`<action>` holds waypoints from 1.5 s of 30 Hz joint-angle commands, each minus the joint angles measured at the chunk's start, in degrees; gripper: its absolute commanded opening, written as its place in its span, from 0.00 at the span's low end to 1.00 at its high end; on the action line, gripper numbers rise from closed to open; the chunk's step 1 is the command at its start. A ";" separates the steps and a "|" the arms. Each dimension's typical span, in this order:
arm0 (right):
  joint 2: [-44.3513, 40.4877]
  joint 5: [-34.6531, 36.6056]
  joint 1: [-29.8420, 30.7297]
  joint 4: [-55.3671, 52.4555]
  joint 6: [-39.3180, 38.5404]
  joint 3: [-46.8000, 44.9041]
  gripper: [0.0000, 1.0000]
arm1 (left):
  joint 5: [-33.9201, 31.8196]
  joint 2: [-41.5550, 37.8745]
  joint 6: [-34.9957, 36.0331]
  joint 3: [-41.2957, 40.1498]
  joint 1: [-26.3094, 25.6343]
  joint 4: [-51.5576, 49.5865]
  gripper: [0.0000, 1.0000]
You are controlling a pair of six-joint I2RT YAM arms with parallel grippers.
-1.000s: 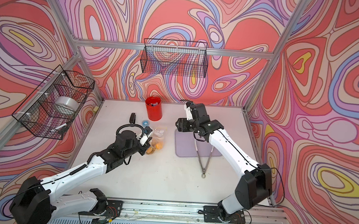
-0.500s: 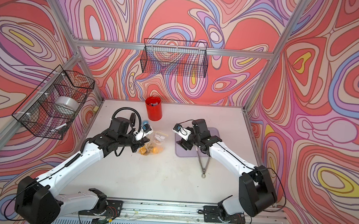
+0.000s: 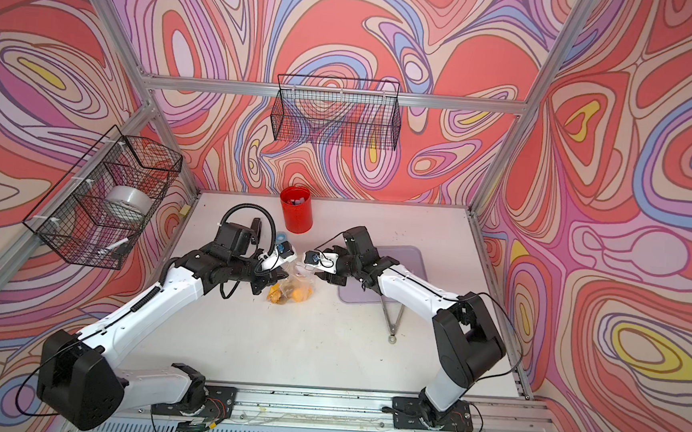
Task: Put the cookies into a resealable bag to prevent moisture
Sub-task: Adjust the ziploc bag at the center of the board.
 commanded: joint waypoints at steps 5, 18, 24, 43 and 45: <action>-0.33 1.68 0.12 -9.92 -1.73 5.57 0.00 | 2.55 -0.84 1.14 2.39 2.07 -1.24 0.00; 1.00 2.54 0.08 -39.24 8.76 20.03 0.00 | 0.79 -5.15 1.13 0.27 4.53 -0.64 0.33; 0.72 1.52 0.14 -38.71 14.40 18.62 0.00 | 3.63 -4.81 -3.67 -3.40 4.51 4.24 0.22; 1.18 9.41 0.16 -47.16 9.09 21.99 0.00 | -2.29 -0.55 -15.16 -13.92 0.46 32.76 0.00; 0.62 9.98 0.10 -46.22 8.45 21.25 0.00 | -3.01 -1.47 -14.36 -13.09 0.48 30.68 0.00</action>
